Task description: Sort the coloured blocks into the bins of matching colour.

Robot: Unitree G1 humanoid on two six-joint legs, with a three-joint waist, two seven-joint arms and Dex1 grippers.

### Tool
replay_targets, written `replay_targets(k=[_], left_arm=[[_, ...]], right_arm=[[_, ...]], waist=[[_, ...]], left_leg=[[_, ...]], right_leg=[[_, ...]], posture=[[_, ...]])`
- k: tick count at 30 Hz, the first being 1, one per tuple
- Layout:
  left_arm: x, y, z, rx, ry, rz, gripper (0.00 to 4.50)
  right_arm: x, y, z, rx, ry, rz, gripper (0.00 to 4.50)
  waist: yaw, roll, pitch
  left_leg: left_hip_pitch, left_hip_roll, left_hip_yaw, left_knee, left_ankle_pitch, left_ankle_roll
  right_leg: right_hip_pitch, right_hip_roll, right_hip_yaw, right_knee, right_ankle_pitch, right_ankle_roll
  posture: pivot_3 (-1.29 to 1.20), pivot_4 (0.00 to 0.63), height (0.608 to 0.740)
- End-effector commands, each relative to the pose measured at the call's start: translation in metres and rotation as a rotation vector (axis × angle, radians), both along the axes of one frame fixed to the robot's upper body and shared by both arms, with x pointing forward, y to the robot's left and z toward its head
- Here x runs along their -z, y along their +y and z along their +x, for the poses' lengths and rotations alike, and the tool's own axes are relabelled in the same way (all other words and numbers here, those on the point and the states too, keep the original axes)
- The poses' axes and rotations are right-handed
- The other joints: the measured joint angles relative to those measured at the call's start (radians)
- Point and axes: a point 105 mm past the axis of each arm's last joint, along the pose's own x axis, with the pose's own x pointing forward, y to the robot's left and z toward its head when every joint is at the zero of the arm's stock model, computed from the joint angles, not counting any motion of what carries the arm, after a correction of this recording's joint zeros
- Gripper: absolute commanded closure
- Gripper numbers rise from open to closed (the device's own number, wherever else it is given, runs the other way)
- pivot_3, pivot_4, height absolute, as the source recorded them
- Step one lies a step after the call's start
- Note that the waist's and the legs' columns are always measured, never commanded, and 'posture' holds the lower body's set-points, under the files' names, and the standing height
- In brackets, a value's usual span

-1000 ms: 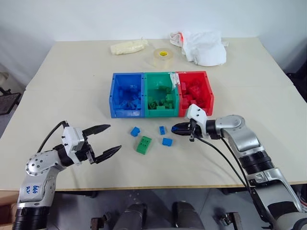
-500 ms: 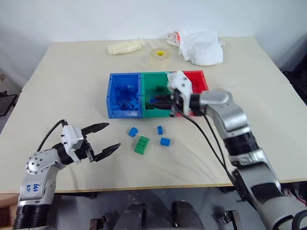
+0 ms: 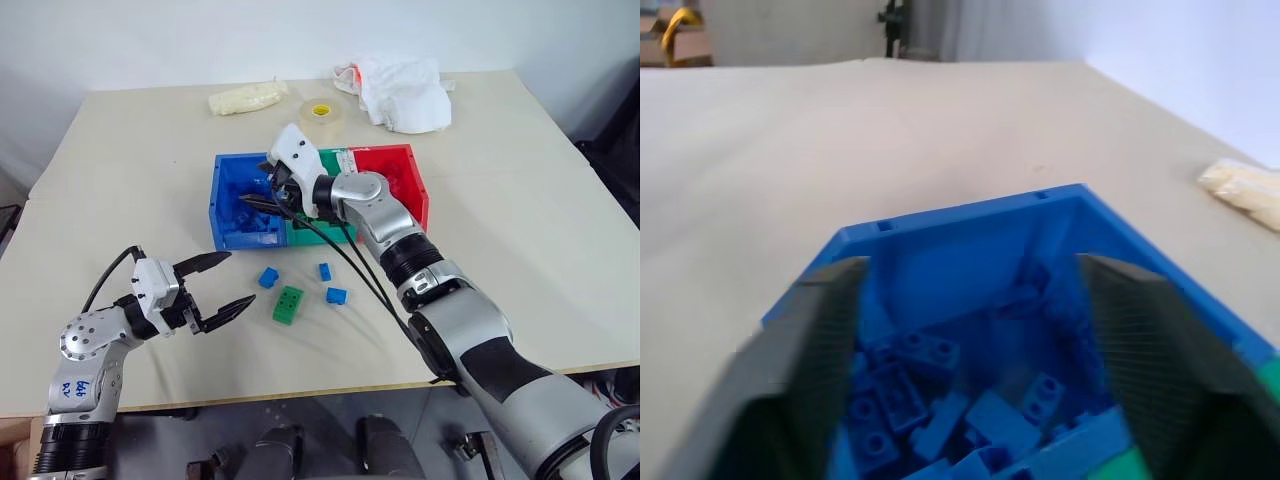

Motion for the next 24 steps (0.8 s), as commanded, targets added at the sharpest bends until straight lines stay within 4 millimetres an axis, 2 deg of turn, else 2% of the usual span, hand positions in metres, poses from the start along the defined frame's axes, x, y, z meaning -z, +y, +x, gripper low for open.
replay_targets(k=[1,4,10,12,19,24], left_arm=[[-0.006,-0.003,-0.003,0.008,-0.039,-0.004,0.0],[-0.006,-0.004,-0.003,0.014,-0.038,-0.008,0.0],[-0.001,-0.002,0.0,0.037,-0.016,0.003,0.0],[-0.001,0.001,0.001,0.042,-0.007,0.008,0.0],[0.001,0.012,0.001,0.041,0.007,0.031,0.0],[0.002,0.015,-0.001,0.042,0.016,0.036,0.0]], right_arm=[[-0.027,-0.005,-0.004,-0.038,-0.085,0.052,0.03],[-0.022,-0.024,-0.018,-0.139,-0.093,0.028,0.03],[0.01,-0.092,-0.054,-0.24,-0.032,-0.106,0.03],[0.027,-0.125,-0.069,-0.235,0.03,-0.175,0.03],[0.064,-0.197,-0.105,-0.128,0.215,-0.39,0.03],[0.075,-0.227,-0.114,-0.047,0.27,-0.482,0.03]], waist=[[0.0,0.0,0.0],[0.001,0.0,0.0],[0.011,0.0,0.0],[0.019,0.0,0.0],[0.033,0.0,0.0],[0.038,0.0,0.0]], left_leg=[[0.0,0.0,0.0,0.0,0.0,0.0],[0.0,0.0,0.0,0.0,0.0,0.0],[-0.002,-0.001,0.0,0.002,-0.001,0.001],[-0.002,-0.001,0.001,0.003,-0.001,0.001],[-0.002,0.003,0.007,0.003,-0.001,0.0],[-0.002,0.003,0.009,0.005,-0.002,0.001]], right_leg=[[0.0,0.0,0.0,0.0,0.0,0.0],[0.0,0.0,0.0,0.0,0.0,0.0],[0.0,-0.002,0.0,-0.001,0.0,0.0],[0.0,-0.002,0.0,-0.003,0.0,0.0],[-0.001,-0.002,0.002,-0.007,0.0,-0.001],[0.0,-0.003,0.002,-0.008,0.0,-0.001]], posture=[[0.0,0.15,0.74],[0.0,0.15,0.74],[0.0,0.15,0.74],[0.0,0.15,0.74],[0.0,0.15,0.74],[0.0,0.15,0.74]])
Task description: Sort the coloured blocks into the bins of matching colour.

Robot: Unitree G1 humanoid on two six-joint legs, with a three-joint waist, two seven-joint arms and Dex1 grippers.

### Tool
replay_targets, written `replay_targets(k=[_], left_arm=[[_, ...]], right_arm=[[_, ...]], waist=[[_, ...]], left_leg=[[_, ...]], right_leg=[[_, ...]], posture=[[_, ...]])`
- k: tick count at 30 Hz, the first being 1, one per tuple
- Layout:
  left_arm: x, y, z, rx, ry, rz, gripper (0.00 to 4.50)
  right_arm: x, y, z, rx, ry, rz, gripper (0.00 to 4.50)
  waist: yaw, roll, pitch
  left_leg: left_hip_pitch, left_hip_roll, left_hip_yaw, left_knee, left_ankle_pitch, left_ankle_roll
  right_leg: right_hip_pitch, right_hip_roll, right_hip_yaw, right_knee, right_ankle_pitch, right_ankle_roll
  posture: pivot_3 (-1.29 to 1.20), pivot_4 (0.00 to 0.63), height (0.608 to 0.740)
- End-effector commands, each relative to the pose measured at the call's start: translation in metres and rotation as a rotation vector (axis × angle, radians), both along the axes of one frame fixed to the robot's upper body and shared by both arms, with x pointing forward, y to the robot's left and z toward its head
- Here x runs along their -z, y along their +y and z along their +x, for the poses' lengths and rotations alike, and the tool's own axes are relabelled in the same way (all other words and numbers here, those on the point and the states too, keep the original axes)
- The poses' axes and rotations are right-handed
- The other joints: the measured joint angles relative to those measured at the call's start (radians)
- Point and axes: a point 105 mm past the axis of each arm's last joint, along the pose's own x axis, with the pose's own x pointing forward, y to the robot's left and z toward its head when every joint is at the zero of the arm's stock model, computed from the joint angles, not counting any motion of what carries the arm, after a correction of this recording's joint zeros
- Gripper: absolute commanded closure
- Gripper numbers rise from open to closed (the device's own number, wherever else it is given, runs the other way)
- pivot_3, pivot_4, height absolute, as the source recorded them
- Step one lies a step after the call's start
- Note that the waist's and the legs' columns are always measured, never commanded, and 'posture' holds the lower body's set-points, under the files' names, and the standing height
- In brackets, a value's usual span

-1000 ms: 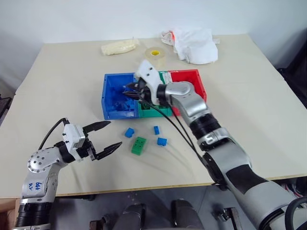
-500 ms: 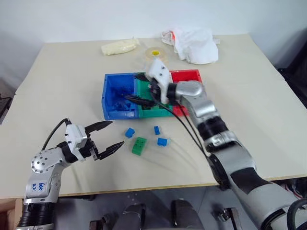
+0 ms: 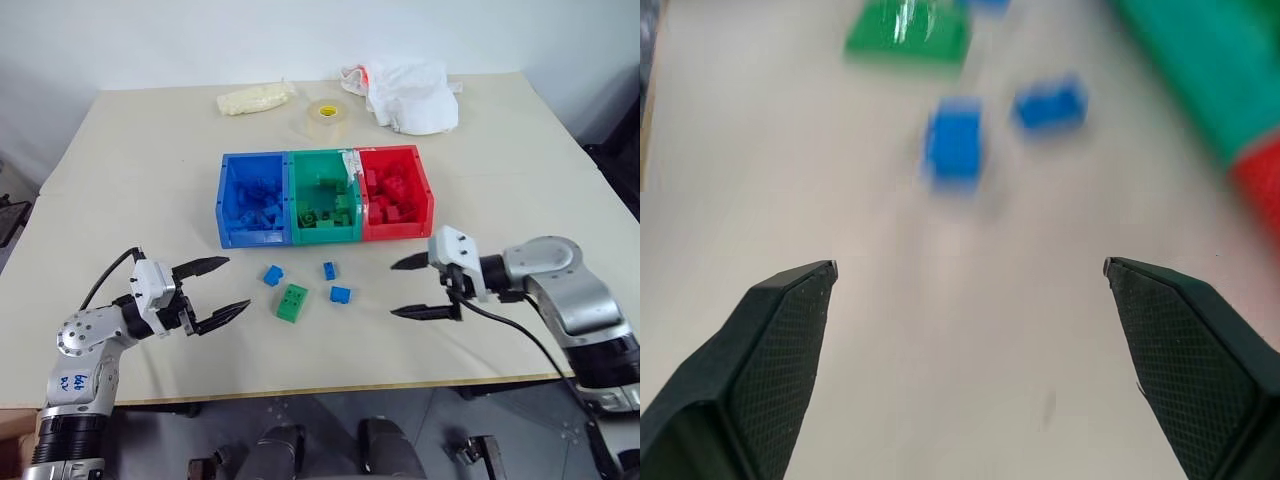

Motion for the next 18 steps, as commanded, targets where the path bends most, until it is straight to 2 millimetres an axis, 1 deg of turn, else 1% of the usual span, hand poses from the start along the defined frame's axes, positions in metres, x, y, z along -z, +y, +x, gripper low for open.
replay_targets(k=[1,2,4,6,8,11,14,18], left_arm=[[-0.008,0.005,-0.004,0.001,-0.034,0.007,0.0],[-0.008,0.005,-0.004,0.002,-0.033,0.008,0.0],[-0.008,0.005,-0.005,0.004,-0.034,0.01,0.0],[-0.017,0.005,-0.008,0.021,-0.073,-0.062,0.0],[-0.022,0.005,-0.008,0.018,-0.098,-0.102,0.0],[-0.021,0.004,-0.01,0.021,-0.095,-0.089,0.0],[-0.02,0.004,-0.018,0.029,-0.092,-0.096,0.0],[-0.016,0.004,-0.028,0.043,-0.071,-0.082,0.0]], right_arm=[[-0.012,-0.006,-0.003,0.005,-0.048,-0.023,0.03],[-0.012,-0.003,-0.003,0.003,-0.051,-0.018,0.03],[-0.013,0.009,0.0,-0.006,-0.065,0.011,0.03],[-0.013,0.028,0.004,-0.027,-0.076,0.061,0.03],[-0.01,0.043,0.007,-0.046,-0.072,0.088,0.03],[-0.001,0.063,0.012,-0.064,-0.059,0.113,0.03],[0.008,0.088,0.015,-0.102,-0.044,0.127,0.03],[0.017,0.102,0.019,-0.129,-0.043,0.113,0.03]], waist=[[-0.001,0.0,0.0],[-0.003,0.0,0.0],[-0.004,0.0,0.0],[-0.006,0.0,0.0],[-0.005,0.0,0.0],[-0.001,0.0,0.0],[-0.001,0.0,0.0],[-0.003,0.0,0.0]], left_leg=[[0.0,0.0,0.001,0.0,0.0,0.0],[0.0,0.0,0.001,0.0,0.0,0.0],[0.0,0.001,0.002,-0.001,0.0,0.0],[0.001,0.001,0.003,-0.001,0.0,0.0],[0.001,0.002,0.003,-0.001,0.0,0.0],[0.001,0.002,0.003,0.0,-0.001,-0.001],[0.001,0.001,0.003,0.0,-0.001,0.001],[0.001,0.001,0.003,0.0,-0.001,0.001]], right_leg=[[0.0,0.0,0.001,0.0,0.0,0.0],[0.0,0.0,0.001,0.0,0.0,0.0],[0.0,0.0,0.001,0.0,0.0,0.0],[-0.001,0.001,0.002,0.0,0.0,0.0],[-0.001,0.001,0.002,0.0,0.0,-0.001],[-0.001,0.001,0.002,0.0,0.0,-0.001],[0.0,0.0,0.002,0.0,0.001,0.0],[-0.001,0.001,0.002,0.0,0.001,0.0]], posture=[[0.0,0.15,0.74],[0.0,0.15,0.74],[0.0,0.15,0.74],[0.0,0.15,0.74],[0.0,0.15,0.74],[0.0,0.15,0.74],[0.0,0.15,0.74],[0.0,0.15,0.74]])
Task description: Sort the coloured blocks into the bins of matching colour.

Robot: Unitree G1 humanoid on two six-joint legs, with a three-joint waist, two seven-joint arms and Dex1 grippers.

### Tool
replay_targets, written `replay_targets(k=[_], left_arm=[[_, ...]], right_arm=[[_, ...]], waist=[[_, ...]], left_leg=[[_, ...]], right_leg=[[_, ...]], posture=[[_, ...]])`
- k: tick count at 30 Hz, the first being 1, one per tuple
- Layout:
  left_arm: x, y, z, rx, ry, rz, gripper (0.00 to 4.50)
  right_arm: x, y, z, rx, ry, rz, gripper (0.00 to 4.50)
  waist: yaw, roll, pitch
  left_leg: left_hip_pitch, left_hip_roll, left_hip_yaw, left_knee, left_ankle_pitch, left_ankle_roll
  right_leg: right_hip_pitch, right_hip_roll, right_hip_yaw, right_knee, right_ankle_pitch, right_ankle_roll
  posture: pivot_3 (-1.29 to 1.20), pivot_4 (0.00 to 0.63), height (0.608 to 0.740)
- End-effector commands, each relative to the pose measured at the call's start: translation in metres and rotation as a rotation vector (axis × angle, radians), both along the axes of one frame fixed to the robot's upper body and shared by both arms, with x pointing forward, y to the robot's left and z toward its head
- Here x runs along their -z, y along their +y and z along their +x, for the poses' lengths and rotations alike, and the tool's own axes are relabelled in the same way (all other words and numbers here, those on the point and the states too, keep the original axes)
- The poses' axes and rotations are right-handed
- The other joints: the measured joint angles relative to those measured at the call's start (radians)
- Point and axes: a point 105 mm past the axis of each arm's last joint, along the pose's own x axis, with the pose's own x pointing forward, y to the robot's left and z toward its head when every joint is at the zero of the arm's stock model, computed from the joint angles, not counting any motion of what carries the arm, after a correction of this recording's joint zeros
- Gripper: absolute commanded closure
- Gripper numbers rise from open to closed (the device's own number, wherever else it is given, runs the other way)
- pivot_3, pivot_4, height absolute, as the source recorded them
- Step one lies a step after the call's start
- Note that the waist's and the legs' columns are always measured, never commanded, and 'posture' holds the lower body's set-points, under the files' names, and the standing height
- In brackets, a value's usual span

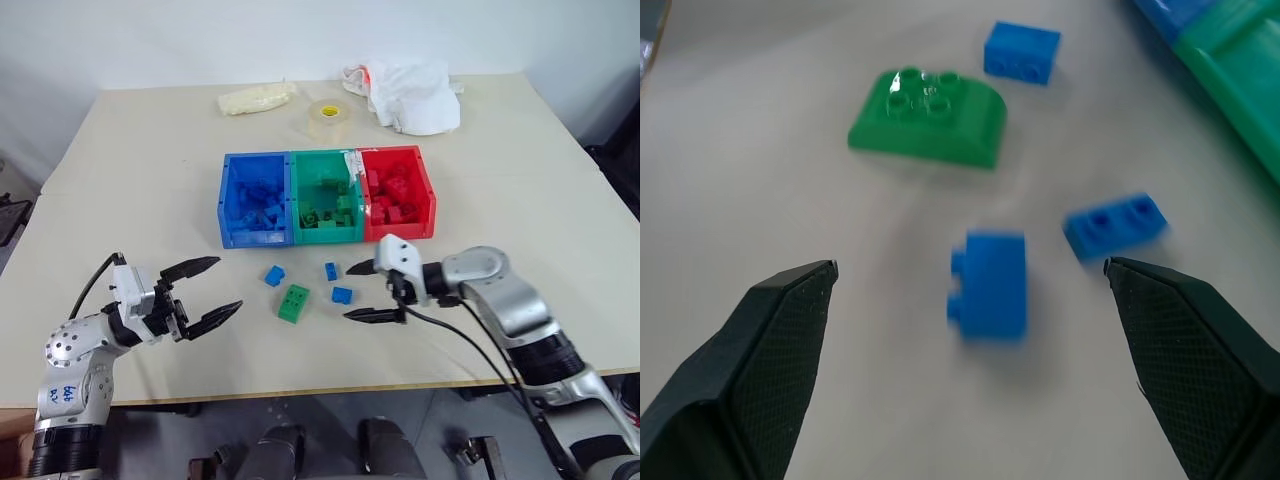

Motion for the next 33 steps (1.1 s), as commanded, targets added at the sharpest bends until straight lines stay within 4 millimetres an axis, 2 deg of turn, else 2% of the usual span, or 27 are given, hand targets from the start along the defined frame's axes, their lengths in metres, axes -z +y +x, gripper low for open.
replay_targets(k=[1,2,5,11,13,14,19,23,29,32,33], left_arm=[[-0.007,0.002,-0.012,0.02,-0.026,0.012,0.0],[-0.005,0.003,-0.014,0.025,-0.017,0.019,0.0],[-0.001,0.003,-0.019,0.033,0.007,0.039,0.0],[-0.001,0.003,-0.018,0.02,0.001,0.034,0.0],[-0.001,0.002,-0.017,0.02,-0.003,0.031,0.0],[-0.001,0.001,-0.017,0.019,-0.005,0.03,0.0],[-0.002,0.0,-0.013,0.019,-0.012,0.028,0.0],[-0.004,0.0,-0.01,0.018,-0.019,0.026,0.0],[-0.007,-0.002,-0.007,0.01,-0.038,0.024,0.0],[-0.007,-0.001,-0.007,0.005,-0.042,0.024,0.0],[-0.007,-0.002,-0.007,0.004,-0.043,0.025,0.0]], right_arm=[[-0.001,0.007,0.005,-0.018,-0.039,-0.007,0.03],[0.001,0.009,0.006,-0.018,-0.04,-0.008,0.03],[0.002,0.012,0.004,-0.051,-0.04,-0.012,0.64],[-0.008,0.011,0.005,-0.051,-0.072,0.013,2.66],[-0.018,0.011,0.004,-0.057,-0.091,0.041,3.44],[-0.024,0.012,0.003,-0.061,-0.097,0.055,3.66],[-0.058,0.027,0.005,-0.104,-0.141,0.136,3.64],[-0.082,0.047,0.019,-0.109,-0.196,0.203,3.64],[-0.111,0.105,0.072,0.009,-0.369,0.198,3.64],[-0.124,0.13,0.088,0.096,-0.416,0.226,3.64],[-0.127,0.134,0.092,0.127,-0.43,0.232,3.29]], waist=[[0.0,0.0,0.0],[0.0,0.0,0.0],[0.0,0.0,0.0],[0.0,0.0,0.0],[-0.001,0.0,0.0],[-0.001,0.0,0.0],[-0.003,0.0,0.0],[-0.004,0.0,0.0],[-0.016,0.0,0.0],[-0.031,0.0,0.0],[-0.034,0.0,0.0]], left_leg=[[0.0,0.0,0.0,0.0,0.0,0.0],[0.0,0.0,0.0,0.0,0.0,0.0],[0.0,0.0,0.0,0.0,0.0,0.0],[0.0,0.0,0.0,0.0,0.0,0.0],[0.0,0.0,0.0,0.0,0.0,0.0],[0.0,0.0,0.0,0.0,0.0,0.0],[0.0,0.001,0.0,0.0,0.0,-0.001],[0.001,0.002,0.001,0.0,-0.001,-0.001],[0.002,0.002,0.002,0.0,-0.001,-0.002],[0.002,0.003,0.001,-0.002,-0.001,-0.003],[0.002,0.004,0.001,-0.002,-0.001,-0.003]], right_leg=[[0.0,0.0,0.0,0.0,0.0,0.0],[0.0,0.0,0.0,0.0,0.0,0.0],[0.0,0.0,0.0,0.0,0.0,0.0],[0.0,0.0,0.0,0.0,0.0,0.0],[0.0,0.0,0.0,0.0,0.0,0.0],[0.0,0.0,0.0,0.0,0.0,0.0],[0.0,0.001,0.0,0.0,0.0,0.0],[0.0,0.002,0.0,0.001,0.0,-0.001],[-0.002,0.002,0.0,0.004,0.001,-0.001],[-0.003,0.002,-0.003,0.006,0.001,-0.002],[-0.003,0.002,-0.004,0.008,0.001,-0.003]], posture=[[0.0,0.15,0.74],[0.0,0.15,0.74],[0.0,0.15,0.74],[0.0,0.15,0.74],[0.0,0.15,0.74],[0.0,0.15,0.74],[0.0,0.15,0.74],[0.0,0.15,0.74],[0.0,0.15,0.74],[0.0,0.15,0.74],[0.0,0.15,0.74]])
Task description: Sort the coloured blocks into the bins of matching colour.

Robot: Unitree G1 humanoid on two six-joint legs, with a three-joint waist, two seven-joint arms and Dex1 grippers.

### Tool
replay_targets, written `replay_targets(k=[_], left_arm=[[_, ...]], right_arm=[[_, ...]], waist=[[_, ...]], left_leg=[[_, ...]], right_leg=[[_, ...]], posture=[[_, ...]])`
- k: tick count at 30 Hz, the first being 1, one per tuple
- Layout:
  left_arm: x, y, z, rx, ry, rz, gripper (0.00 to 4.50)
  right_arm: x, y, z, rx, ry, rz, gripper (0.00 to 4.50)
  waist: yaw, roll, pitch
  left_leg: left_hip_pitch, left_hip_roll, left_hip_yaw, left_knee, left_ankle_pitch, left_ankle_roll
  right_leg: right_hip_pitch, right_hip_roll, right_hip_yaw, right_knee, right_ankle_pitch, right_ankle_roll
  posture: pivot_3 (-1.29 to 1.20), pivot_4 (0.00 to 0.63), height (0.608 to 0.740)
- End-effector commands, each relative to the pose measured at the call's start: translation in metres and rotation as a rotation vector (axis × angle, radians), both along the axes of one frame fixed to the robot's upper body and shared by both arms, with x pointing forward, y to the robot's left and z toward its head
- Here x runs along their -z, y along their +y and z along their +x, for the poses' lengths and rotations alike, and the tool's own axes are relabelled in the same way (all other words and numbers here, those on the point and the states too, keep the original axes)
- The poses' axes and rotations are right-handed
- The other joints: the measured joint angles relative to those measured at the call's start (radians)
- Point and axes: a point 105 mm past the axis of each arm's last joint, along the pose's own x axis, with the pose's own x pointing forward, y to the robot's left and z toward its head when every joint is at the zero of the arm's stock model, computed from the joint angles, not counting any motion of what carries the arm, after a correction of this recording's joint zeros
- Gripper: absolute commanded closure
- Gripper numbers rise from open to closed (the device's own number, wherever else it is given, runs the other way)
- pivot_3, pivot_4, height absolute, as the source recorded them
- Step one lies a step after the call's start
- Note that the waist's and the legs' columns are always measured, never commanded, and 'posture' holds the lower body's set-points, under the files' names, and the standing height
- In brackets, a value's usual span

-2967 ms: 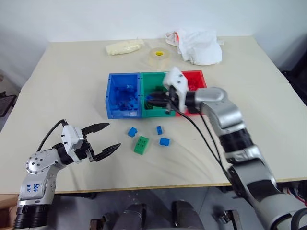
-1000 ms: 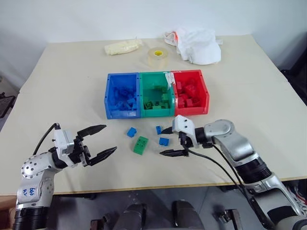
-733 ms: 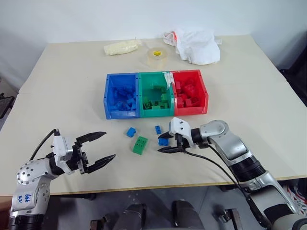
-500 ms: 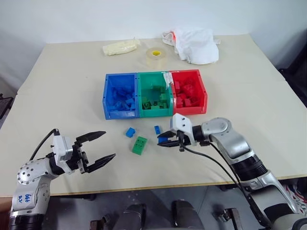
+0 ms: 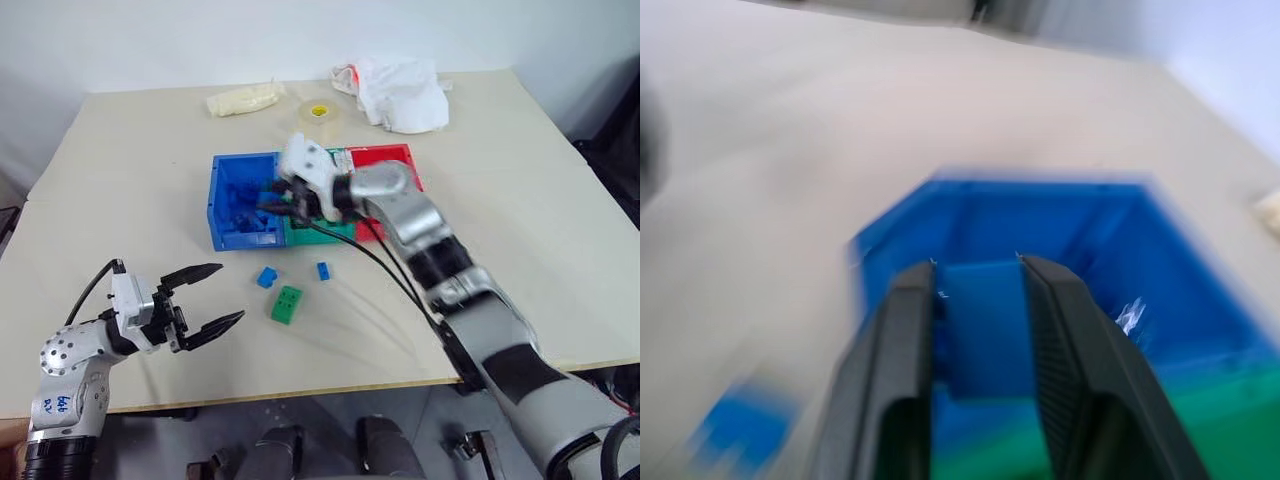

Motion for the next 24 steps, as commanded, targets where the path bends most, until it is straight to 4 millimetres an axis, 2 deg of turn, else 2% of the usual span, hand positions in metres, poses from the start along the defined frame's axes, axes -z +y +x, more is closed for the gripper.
replay_targets(k=[1,8,12,16,18,21,24], left_arm=[[-0.006,0.001,-0.001,-0.012,-0.035,0.003,0.0],[-0.006,0.0,-0.001,-0.023,-0.042,-0.003,0.0],[-0.005,0.0,-0.001,-0.023,-0.039,-0.004,0.0],[-0.005,-0.002,0.001,-0.014,-0.036,-0.008,0.0],[-0.004,-0.002,0.003,-0.008,-0.032,-0.01,0.0],[-0.004,-0.003,0.006,0.005,-0.028,-0.011,0.0],[-0.004,-0.004,0.007,0.018,-0.025,-0.011,0.0]], right_arm=[[-0.013,0.012,0.016,0.111,-0.05,0.069,2.91],[-0.019,0.019,0.016,0.1,-0.066,0.124,0.62],[-0.021,0.011,0.011,0.034,-0.078,0.135,0.62],[-0.005,-0.014,-0.005,-0.114,-0.044,0.096,0.62],[0.008,-0.032,-0.013,-0.142,-0.014,0.052,0.62],[0.034,-0.076,-0.031,-0.13,0.05,-0.021,0.62],[0.048,-0.108,-0.055,-0.104,0.135,-0.049,0.62]], waist=[[-0.005,0.0,0.0],[-0.006,0.0,0.0],[-0.011,0.0,0.0],[-0.016,0.0,0.0],[-0.012,0.0,0.0],[0.004,0.0,0.0],[0.011,0.0,0.0]], left_leg=[[0.0,0.0,0.0,0.0,0.0,0.0],[0.0,0.0,-0.001,0.0,0.0,0.0],[0.0,0.003,0.0,0.0,-0.001,-0.001],[0.0,0.005,0.0,0.001,-0.001,-0.003],[0.0,0.005,0.0,0.002,-0.001,-0.002],[-0.001,0.005,0.0,0.002,-0.002,-0.002],[-0.002,0.005,0.0,0.002,-0.002,-0.002]], right_leg=[[0.0,0.0,0.0,0.0,0.0,0.0],[0.0,0.004,-0.001,0.0,0.002,-0.002],[0.0,0.004,-0.001,0.0,0.002,-0.002],[0.0,0.005,-0.001,0.0,0.002,-0.003],[0.001,0.005,-0.001,0.0,0.002,-0.003],[0.001,0.004,-0.001,-0.001,0.002,-0.003],[0.0,0.004,-0.001,-0.002,0.002,-0.003]], posture=[[0.0,0.15,0.74],[0.0,0.15,0.74],[0.0,0.15,0.74],[0.0,0.15,0.74],[0.0,0.15,0.74],[0.0,0.15,0.74],[0.0,0.15,0.74]])
